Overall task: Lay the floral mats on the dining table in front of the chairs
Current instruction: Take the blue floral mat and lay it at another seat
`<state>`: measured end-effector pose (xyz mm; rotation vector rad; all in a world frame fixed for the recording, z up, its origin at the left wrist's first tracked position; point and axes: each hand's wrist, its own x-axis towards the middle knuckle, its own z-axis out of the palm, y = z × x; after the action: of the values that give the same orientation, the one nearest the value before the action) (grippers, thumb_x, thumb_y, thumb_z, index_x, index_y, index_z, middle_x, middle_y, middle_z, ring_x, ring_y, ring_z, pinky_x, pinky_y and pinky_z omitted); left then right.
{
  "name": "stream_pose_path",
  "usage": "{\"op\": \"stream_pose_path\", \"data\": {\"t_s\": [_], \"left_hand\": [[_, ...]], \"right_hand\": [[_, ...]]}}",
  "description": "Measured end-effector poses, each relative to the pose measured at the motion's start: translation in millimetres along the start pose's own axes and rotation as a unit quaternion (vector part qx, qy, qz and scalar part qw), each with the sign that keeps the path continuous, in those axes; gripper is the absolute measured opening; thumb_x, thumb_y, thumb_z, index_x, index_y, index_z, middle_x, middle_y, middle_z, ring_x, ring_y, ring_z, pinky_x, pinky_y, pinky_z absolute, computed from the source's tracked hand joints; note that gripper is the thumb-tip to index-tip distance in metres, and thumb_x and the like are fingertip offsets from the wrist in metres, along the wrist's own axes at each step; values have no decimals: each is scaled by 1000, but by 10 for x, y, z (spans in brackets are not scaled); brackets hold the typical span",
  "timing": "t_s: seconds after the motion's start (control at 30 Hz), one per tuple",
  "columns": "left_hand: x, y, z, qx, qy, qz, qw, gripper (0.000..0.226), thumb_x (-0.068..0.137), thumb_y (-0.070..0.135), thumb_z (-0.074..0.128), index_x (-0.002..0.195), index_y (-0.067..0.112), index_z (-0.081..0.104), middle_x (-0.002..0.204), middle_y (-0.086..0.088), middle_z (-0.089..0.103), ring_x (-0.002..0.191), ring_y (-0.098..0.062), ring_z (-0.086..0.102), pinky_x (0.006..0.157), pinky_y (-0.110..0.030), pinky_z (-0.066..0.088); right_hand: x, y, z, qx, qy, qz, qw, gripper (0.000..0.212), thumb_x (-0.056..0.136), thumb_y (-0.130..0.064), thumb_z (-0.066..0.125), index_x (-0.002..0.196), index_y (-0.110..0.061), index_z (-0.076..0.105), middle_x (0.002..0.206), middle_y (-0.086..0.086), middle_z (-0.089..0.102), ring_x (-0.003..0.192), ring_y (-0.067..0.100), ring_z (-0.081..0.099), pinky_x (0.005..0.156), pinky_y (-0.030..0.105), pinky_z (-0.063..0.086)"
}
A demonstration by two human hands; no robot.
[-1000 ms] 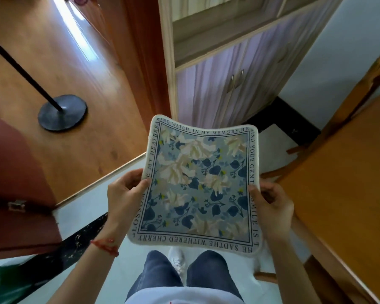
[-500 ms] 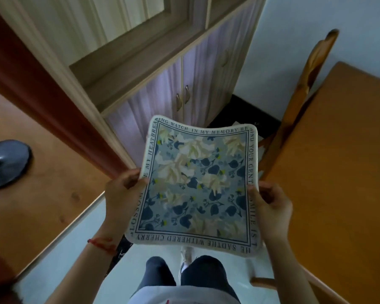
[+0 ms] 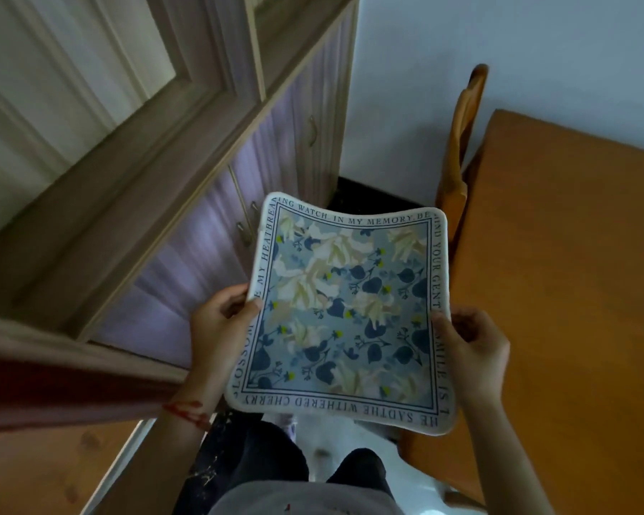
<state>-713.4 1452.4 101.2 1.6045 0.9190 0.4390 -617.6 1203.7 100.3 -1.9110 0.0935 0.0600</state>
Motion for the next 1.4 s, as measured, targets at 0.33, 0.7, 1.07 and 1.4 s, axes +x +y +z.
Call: {"op": "stream_pose_path", "data": {"t_s": [0.33, 0.7, 1.07, 1.4], "left_hand": [[1283, 376, 348, 2, -67, 37, 997, 17, 77, -3, 65, 88, 9, 70, 64, 17, 69, 58, 4, 61, 56, -10, 48], [2095, 763, 870, -20, -110, 45, 993, 17, 79, -1, 64, 87, 13, 68, 67, 15, 71, 62, 0, 64, 57, -12, 50], [2652, 1337, 1891, -36, -128, 59, 989, 22, 79, -3, 63, 87, 17, 66, 63, 18, 69, 59, 1, 64, 56, -12, 51], [3075, 1744, 2789, 0, -197, 68, 978, 20, 80, 0, 64, 97, 9, 68, 80, 4, 70, 68, -12, 65, 66, -27, 54]], "right_hand": [[747, -361, 519, 17, 75, 17, 997, 11, 81, -16, 68, 79, -22, 59, 75, -3, 66, 58, 2, 65, 47, 12, 49], [1529, -652, 683, 29, 114, 10, 993, 12, 82, -13, 67, 78, -19, 58, 74, -4, 64, 57, -3, 63, 47, 10, 48], [2683, -756, 381, 45, 142, 16, 989, 9, 81, -15, 68, 79, -18, 60, 77, 0, 67, 60, 5, 66, 49, 15, 51], [3269, -755, 69, 66, 197, 54, 977, 7, 82, -15, 66, 82, -15, 59, 78, 1, 67, 61, 7, 67, 49, 16, 53]]}}
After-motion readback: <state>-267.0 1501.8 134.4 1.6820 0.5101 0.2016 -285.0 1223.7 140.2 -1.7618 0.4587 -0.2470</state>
